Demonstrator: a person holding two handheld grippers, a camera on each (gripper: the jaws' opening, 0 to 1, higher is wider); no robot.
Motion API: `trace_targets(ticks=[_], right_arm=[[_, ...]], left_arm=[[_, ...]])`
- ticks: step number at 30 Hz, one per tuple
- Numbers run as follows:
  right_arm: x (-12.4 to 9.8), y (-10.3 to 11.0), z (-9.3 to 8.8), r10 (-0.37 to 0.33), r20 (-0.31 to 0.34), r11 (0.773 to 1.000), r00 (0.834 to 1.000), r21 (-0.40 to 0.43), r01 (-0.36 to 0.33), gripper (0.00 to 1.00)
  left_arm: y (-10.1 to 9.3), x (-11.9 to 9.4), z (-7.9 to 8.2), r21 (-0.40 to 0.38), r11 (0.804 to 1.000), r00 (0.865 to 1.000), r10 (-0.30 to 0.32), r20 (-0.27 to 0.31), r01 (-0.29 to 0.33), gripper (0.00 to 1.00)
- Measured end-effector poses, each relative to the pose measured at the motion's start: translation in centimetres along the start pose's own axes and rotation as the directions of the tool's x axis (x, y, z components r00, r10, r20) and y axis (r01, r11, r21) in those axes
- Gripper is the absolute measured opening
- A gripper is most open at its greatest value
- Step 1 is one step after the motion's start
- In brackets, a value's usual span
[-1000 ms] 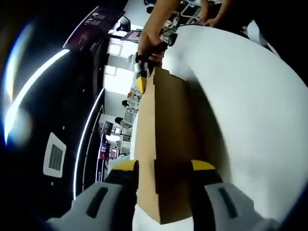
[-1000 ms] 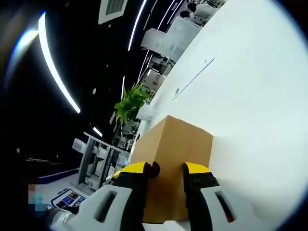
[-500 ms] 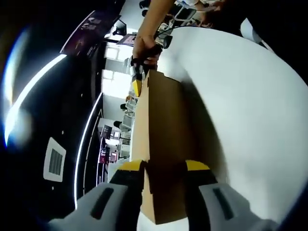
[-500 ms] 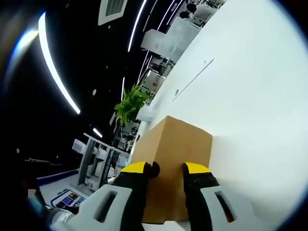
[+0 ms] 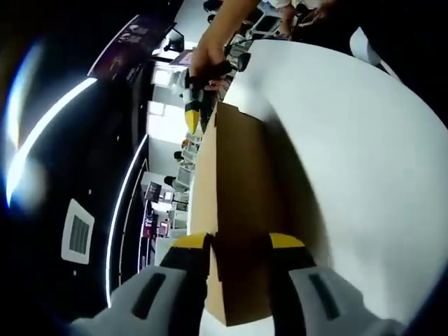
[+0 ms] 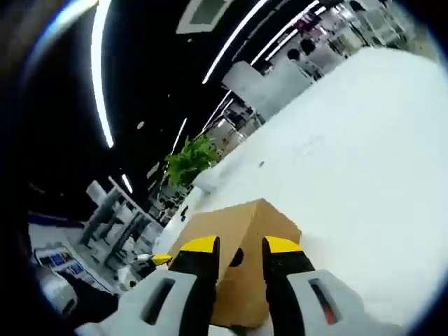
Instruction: Operate the shoe box by opening the lid, removing the specified soft item, and placing it in the target area until the item is outside and the box remains undamaged.
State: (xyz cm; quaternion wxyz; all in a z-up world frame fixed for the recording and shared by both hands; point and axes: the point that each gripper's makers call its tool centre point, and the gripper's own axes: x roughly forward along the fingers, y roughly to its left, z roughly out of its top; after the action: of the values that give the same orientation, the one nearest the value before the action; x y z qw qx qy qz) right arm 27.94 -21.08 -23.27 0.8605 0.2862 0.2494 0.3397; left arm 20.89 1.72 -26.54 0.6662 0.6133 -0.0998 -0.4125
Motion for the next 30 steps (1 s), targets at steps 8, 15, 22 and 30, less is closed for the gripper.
trace_targets(ticks=[8,15,22,30], right_arm=[[-1.8,5.5,2.4,-0.056,0.116,0.858,0.992,-0.503,0.107,0.24],[-3.0,9.5,4.3,-0.113,0.237,0.479,0.965,-0.838,0.262,0.39],[-3.0,11.0,2.7,-0.173,0.235,0.157,0.956,-0.952,0.263,0.5],[-1.4,11.6,-2.7,-0.258,0.17,-0.169,0.951,-0.977,0.129,0.67]], left_arm=[[0.0,-0.1,0.1,-0.018,1.0,1.0,-0.004,0.008,0.004,0.31],[0.0,-0.1,0.1,-0.022,1.0,1.0,-0.01,0.012,0.01,0.31],[-0.1,-0.1,0.1,-0.026,1.0,1.0,-0.009,0.012,0.01,0.31],[-0.1,0.0,-0.2,-0.034,0.999,1.0,-0.01,0.011,0.01,0.31]])
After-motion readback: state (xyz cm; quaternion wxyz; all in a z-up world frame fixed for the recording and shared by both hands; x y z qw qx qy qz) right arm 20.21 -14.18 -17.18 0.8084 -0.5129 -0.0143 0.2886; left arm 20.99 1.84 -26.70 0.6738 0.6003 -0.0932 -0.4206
